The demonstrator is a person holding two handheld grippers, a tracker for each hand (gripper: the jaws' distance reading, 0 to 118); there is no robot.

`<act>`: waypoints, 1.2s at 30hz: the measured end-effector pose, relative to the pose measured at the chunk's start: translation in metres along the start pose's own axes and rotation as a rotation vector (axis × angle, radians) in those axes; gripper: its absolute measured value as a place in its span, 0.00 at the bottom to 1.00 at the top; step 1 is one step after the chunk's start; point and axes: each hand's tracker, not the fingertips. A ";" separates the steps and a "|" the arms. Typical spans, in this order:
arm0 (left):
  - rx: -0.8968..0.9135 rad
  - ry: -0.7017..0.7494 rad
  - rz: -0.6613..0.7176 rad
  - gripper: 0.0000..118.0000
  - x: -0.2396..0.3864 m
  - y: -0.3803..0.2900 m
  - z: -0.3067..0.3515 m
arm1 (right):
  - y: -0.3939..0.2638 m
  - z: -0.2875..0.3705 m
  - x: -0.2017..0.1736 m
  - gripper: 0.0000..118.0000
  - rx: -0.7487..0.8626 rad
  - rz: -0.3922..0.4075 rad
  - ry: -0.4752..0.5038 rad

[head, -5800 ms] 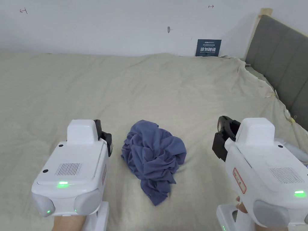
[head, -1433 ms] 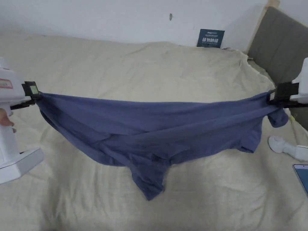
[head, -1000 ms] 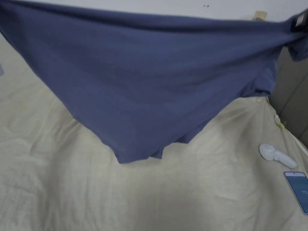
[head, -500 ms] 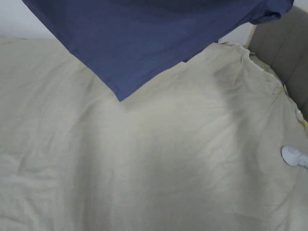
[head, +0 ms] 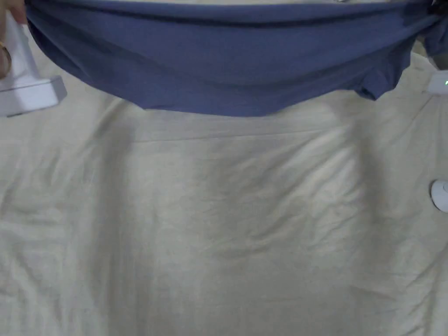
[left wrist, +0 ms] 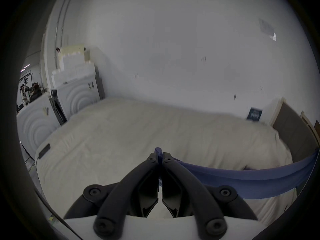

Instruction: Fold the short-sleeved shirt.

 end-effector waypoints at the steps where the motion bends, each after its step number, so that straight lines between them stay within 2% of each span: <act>1: -0.029 0.005 -0.010 0.00 -0.002 -0.018 -0.005 | -0.018 -0.009 0.002 0.05 -0.033 0.002 -0.004; 6: -0.183 -0.006 -0.078 0.00 -0.021 -0.113 -0.021 | -0.120 -0.037 0.017 0.05 -0.210 -0.050 -0.003; 9: -0.267 -0.003 -0.134 0.00 -0.034 -0.164 -0.019 | -0.174 -0.043 0.024 0.05 -0.306 -0.023 -0.013; 11: -0.299 -0.005 -0.159 0.00 -0.046 -0.193 -0.013 | -0.205 -0.040 0.033 0.05 -0.339 -0.033 -0.007; 15: -0.329 -0.041 -0.159 0.00 -0.068 -0.234 0.013 | -0.254 -0.018 0.046 0.05 -0.396 -0.002 0.014; 21: -0.325 -0.083 -0.184 0.00 -0.108 -0.268 0.066 | -0.296 0.032 0.058 0.05 -0.390 0.072 0.064; 29: -0.344 -0.123 -0.170 0.00 -0.166 -0.312 0.131 | -0.337 0.098 0.077 0.05 -0.384 0.058 0.130; 35: -0.340 -0.114 -0.183 0.00 -0.176 -0.330 0.150 | -0.360 0.127 0.078 0.05 -0.384 0.072 0.147; 36: -0.340 -0.115 -0.184 0.05 -0.174 -0.331 0.150 | -0.361 0.128 0.077 0.05 -0.383 0.074 0.143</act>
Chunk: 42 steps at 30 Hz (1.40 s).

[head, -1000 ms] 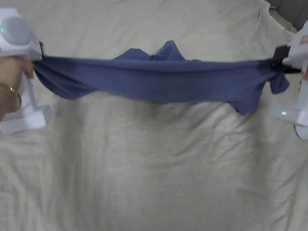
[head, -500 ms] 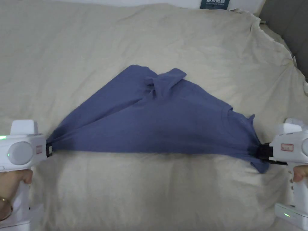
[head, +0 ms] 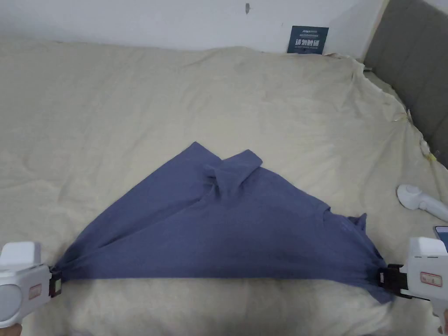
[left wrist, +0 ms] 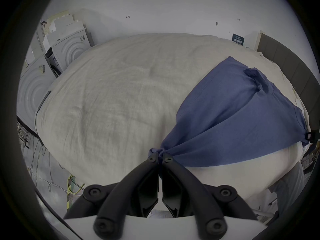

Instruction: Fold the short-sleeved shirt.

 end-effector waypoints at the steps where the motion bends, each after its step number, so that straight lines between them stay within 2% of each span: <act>1: 0.004 0.001 0.000 0.21 0.001 0.001 0.001 | 0.000 0.001 -0.001 0.07 0.002 -0.002 -0.002; 2: 0.007 0.015 0.005 0.40 0.002 0.003 0.003 | 0.000 0.003 -0.003 0.16 0.005 -0.003 -0.005; 3: 0.010 0.030 0.007 0.63 0.001 0.004 0.006 | 0.001 0.006 -0.006 0.38 0.012 0.007 -0.011; 4: 0.019 0.035 0.010 0.90 0.000 0.005 0.010 | 0.002 0.011 -0.008 0.72 0.023 0.047 -0.030; 5: 0.050 0.038 0.032 1.00 -0.007 0.007 0.016 | 0.004 0.018 -0.009 0.85 0.045 0.092 -0.046; 6: 0.087 0.026 0.067 1.00 -0.013 0.011 0.023 | 0.007 0.026 -0.009 0.91 0.053 0.123 -0.057; 7: 0.109 0.019 0.105 1.00 -0.019 0.016 0.031 | 0.009 0.034 -0.009 0.91 0.079 0.131 -0.056; 8: 0.144 -0.027 0.161 1.00 -0.029 0.025 0.041 | 0.014 0.048 -0.009 0.98 0.136 0.134 -0.054; 10: 0.196 -0.006 0.222 1.00 -0.037 0.041 0.057 | 0.028 0.070 -0.011 0.97 0.207 0.126 -0.061; 12: 0.321 0.012 0.249 1.00 -0.035 0.058 0.078 | 0.043 0.097 -0.015 0.97 0.331 0.098 -0.059; 15: 0.486 0.026 0.227 1.00 -0.020 0.074 0.108 | 0.062 0.131 -0.025 0.97 0.524 0.076 -0.036; 20: 0.723 0.053 0.184 1.00 0.030 0.081 0.141 | 0.073 0.159 -0.064 0.98 0.769 0.112 -0.053; 23: 0.810 0.030 0.104 1.00 0.065 0.078 0.154 | 0.064 0.163 -0.098 0.98 0.841 0.126 -0.047; 26: 0.838 0.016 0.045 0.99 0.093 0.073 0.154 | 0.057 0.158 -0.119 0.98 0.847 0.134 -0.033; 27: 0.831 0.001 0.041 0.97 0.099 0.071 0.153 | 0.055 0.153 -0.123 0.98 0.849 0.130 -0.033; 28: 0.826 -0.028 0.037 0.91 0.103 0.070 0.152 | 0.053 0.150 -0.126 0.97 0.848 0.120 -0.033; 30: 0.806 -0.070 0.038 0.68 0.110 0.067 0.149 | 0.046 0.145 -0.132 0.90 0.842 0.086 -0.016; 32: 0.791 -0.073 0.020 0.27 0.114 0.065 0.144 | 0.038 0.144 -0.136 0.63 0.840 0.076 -0.009; 33: 0.785 -0.067 0.007 0.11 0.117 0.064 0.142 | 0.034 0.144 -0.138 0.42 0.847 0.081 -0.008; 34: 0.783 -0.063 0.005 0.00 0.118 0.062 0.141 | 0.032 0.144 -0.140 0.14 0.852 0.086 -0.010; 36: 0.776 -0.073 0.012 0.00 0.118 0.058 0.137 | 0.030 0.140 -0.142 0.03 0.857 0.099 -0.026; 38: 0.752 -0.123 0.018 0.00 0.118 0.057 0.135 | 0.027 0.139 -0.140 0.01 0.859 0.094 -0.008; 42: 0.737 -0.113 0.010 0.00 0.119 0.053 0.130 | 0.027 0.137 -0.141 0.00 0.853 0.106 0.002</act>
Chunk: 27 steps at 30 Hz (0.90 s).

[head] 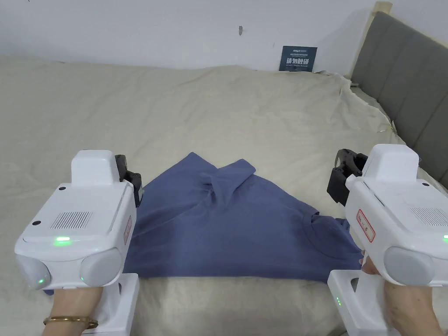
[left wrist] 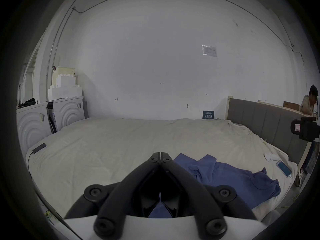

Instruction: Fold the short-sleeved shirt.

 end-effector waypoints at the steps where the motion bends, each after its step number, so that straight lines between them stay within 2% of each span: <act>1: -0.013 -0.014 0.006 0.00 -0.002 0.000 -0.001 | 0.001 -0.001 -0.001 0.00 0.000 -0.001 0.000; 6: -0.037 0.000 0.010 0.00 -0.015 0.006 0.002 | 0.004 0.001 -0.003 0.00 -0.007 -0.006 0.010; 9: -0.173 -0.049 0.030 0.00 -0.038 0.019 -0.004 | 0.005 0.001 -0.005 0.00 -0.009 0.005 0.010; 11: -0.232 -0.037 0.095 0.24 -0.058 0.027 -0.006 | 0.004 0.000 -0.004 0.00 -0.012 0.004 0.007; 12: -0.282 -0.036 0.130 0.46 -0.069 0.029 -0.009 | 0.004 0.000 -0.004 0.00 -0.013 0.003 0.004; 13: -0.321 -0.029 0.154 0.79 -0.079 0.030 -0.013 | 0.004 -0.001 -0.003 0.00 -0.015 0.003 0.005; 14: -0.360 -0.012 0.177 1.00 -0.089 0.029 -0.015 | 0.003 -0.002 -0.003 0.00 -0.019 0.003 0.006; 15: -0.408 0.014 0.179 1.00 -0.098 0.025 -0.021 | 0.002 -0.003 -0.003 0.00 -0.021 0.004 0.004; 16: -0.369 -0.008 0.170 1.00 -0.104 0.024 -0.019 | 0.001 -0.003 -0.003 0.00 -0.025 0.005 0.005; 18: -0.511 0.090 0.141 1.00 -0.117 0.010 -0.024 | 0.000 -0.005 -0.005 0.00 -0.031 0.004 0.006; 21: -0.629 0.160 0.141 1.00 -0.134 -0.018 -0.033 | -0.004 -0.008 -0.006 0.00 -0.045 0.002 0.008; 27: -0.845 0.207 0.131 1.00 -0.146 -0.089 -0.059 | -0.010 -0.014 -0.007 0.00 -0.079 0.008 0.010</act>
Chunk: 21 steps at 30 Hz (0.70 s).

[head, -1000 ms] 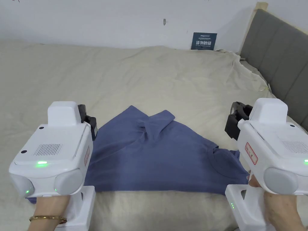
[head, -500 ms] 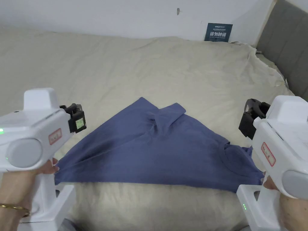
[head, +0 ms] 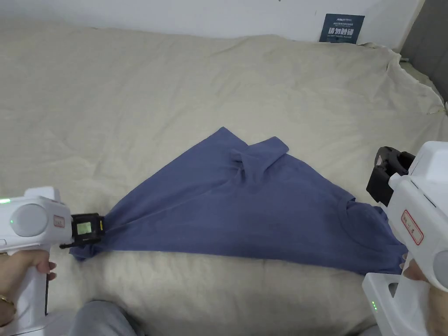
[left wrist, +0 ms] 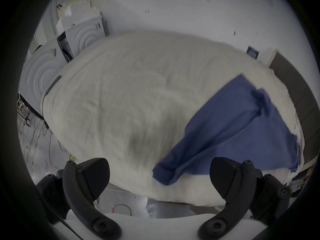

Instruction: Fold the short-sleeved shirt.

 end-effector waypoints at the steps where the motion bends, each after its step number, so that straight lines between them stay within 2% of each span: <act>1: -0.011 0.003 0.001 1.00 0.001 -0.004 -0.006 | -0.001 -0.001 0.000 0.00 -0.004 0.002 -0.001; 3: -0.031 -0.007 -0.008 0.95 0.006 -0.011 -0.016 | -0.002 -0.002 -0.001 0.00 -0.010 0.012 -0.006; 5: -0.041 -0.012 0.001 0.79 0.009 -0.014 -0.022 | -0.002 -0.003 -0.001 0.00 -0.015 0.013 -0.012; 8: -0.055 -0.079 0.087 0.39 0.009 -0.013 -0.025 | -0.003 -0.004 0.000 0.00 -0.023 0.010 -0.014; 10: -0.050 -0.126 0.065 0.09 0.016 -0.012 -0.019 | -0.005 -0.004 0.000 0.00 -0.027 0.020 -0.019; 13: -0.015 -0.064 0.005 0.04 0.027 -0.012 -0.015 | -0.008 -0.008 0.000 0.00 -0.046 0.022 -0.013; 17: 0.105 -0.113 0.128 0.04 0.023 -0.012 0.010 | -0.004 -0.021 0.002 0.00 -0.096 0.037 0.021; 19: 0.157 -0.140 0.144 0.03 0.019 -0.012 0.023 | 0.004 -0.037 0.001 0.01 -0.177 0.080 0.090; 20: 0.177 -0.157 0.138 0.03 0.018 -0.012 0.029 | 0.008 -0.050 0.000 0.05 -0.216 0.099 0.121; 21: 0.188 -0.159 0.139 0.03 0.018 -0.012 0.034 | 0.011 -0.065 0.000 0.25 -0.237 0.106 0.145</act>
